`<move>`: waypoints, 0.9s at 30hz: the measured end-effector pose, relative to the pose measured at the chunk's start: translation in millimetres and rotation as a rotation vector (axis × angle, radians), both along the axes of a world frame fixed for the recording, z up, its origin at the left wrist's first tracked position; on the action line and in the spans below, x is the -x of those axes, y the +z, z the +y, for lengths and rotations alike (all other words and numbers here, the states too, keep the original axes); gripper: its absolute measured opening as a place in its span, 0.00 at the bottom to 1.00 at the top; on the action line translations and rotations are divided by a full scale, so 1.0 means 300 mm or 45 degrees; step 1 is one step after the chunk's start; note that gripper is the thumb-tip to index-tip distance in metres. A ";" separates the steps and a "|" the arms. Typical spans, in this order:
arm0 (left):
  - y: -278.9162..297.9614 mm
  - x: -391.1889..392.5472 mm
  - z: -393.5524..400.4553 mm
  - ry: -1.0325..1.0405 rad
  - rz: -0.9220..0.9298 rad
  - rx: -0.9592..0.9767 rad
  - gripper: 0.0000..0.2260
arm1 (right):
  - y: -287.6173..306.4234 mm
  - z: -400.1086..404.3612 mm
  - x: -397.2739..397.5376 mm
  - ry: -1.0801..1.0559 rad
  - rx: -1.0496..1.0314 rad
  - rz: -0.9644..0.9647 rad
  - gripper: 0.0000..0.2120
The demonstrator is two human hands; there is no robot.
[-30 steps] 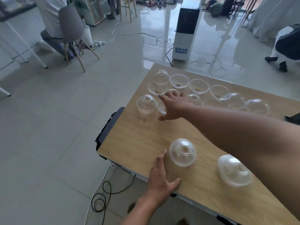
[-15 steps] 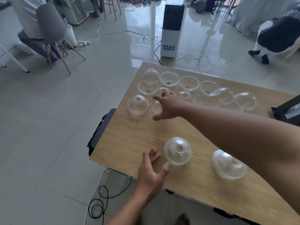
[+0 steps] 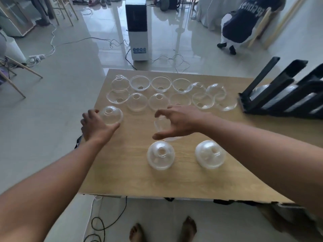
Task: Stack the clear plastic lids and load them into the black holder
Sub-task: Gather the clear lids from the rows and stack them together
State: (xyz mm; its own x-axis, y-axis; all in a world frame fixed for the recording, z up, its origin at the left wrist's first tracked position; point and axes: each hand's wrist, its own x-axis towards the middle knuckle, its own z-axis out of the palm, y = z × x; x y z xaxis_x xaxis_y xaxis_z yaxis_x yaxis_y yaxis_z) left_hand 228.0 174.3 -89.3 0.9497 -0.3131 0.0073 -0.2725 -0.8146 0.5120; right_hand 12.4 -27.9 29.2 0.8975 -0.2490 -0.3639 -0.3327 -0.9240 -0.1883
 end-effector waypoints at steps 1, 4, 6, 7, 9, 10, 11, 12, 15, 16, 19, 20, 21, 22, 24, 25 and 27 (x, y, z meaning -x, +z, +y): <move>0.006 -0.028 -0.020 -0.014 0.005 -0.066 0.45 | 0.009 -0.020 0.040 -0.035 -0.043 -0.009 0.47; 0.009 -0.072 -0.076 -0.071 0.049 -0.253 0.48 | 0.021 -0.082 0.171 -0.189 -0.221 -0.084 0.44; 0.003 -0.082 -0.095 -0.109 0.054 -0.315 0.47 | 0.020 -0.110 0.259 -0.329 -0.374 -0.174 0.43; 0.000 -0.083 -0.100 -0.127 0.048 -0.326 0.47 | 0.016 -0.120 0.301 -0.402 -0.419 -0.230 0.43; -0.008 -0.086 -0.101 -0.135 0.037 -0.303 0.47 | 0.006 -0.124 0.374 -0.544 -0.440 -0.374 0.43; -0.011 -0.086 -0.101 -0.135 0.043 -0.273 0.48 | -0.006 -0.122 0.409 -0.619 -0.451 -0.473 0.42; -0.015 -0.085 -0.101 -0.136 0.053 -0.243 0.50 | -0.021 -0.121 0.445 -0.690 -0.470 -0.582 0.42; -0.018 -0.084 -0.100 -0.139 0.063 -0.220 0.51 | -0.039 -0.118 0.479 -0.746 -0.478 -0.689 0.41; -0.022 -0.080 -0.083 -0.148 0.075 -0.164 0.49 | -0.100 -0.100 0.560 -0.875 -0.449 -0.946 0.43; -0.021 -0.076 -0.078 -0.154 0.074 -0.146 0.48 | -0.124 -0.089 0.580 -0.931 -0.470 -1.012 0.43; -0.010 -0.053 -0.063 -0.196 0.064 -0.098 0.45 | -0.205 -0.052 0.611 -1.086 -0.526 -1.139 0.42; -0.008 -0.044 -0.057 -0.219 0.049 -0.091 0.44 | -0.229 -0.042 0.612 -1.125 -0.553 -1.159 0.41; -0.007 -0.033 -0.052 -0.235 0.037 -0.087 0.43 | -0.251 -0.034 0.612 -1.156 -0.578 -1.179 0.41; -0.008 -0.023 -0.046 -0.241 0.031 -0.079 0.43 | -0.268 -0.029 0.609 -1.178 -0.593 -1.202 0.40; -0.010 -0.007 -0.037 -0.253 0.036 -0.059 0.43 | -0.292 -0.022 0.602 -1.192 -0.608 -1.244 0.39; -0.012 -0.003 -0.032 -0.257 0.042 -0.052 0.43 | -0.300 -0.019 0.597 -1.186 -0.608 -1.252 0.40; -0.017 0.003 -0.021 -0.263 0.060 -0.038 0.44 | -0.313 -0.012 0.588 -1.163 -0.597 -1.252 0.41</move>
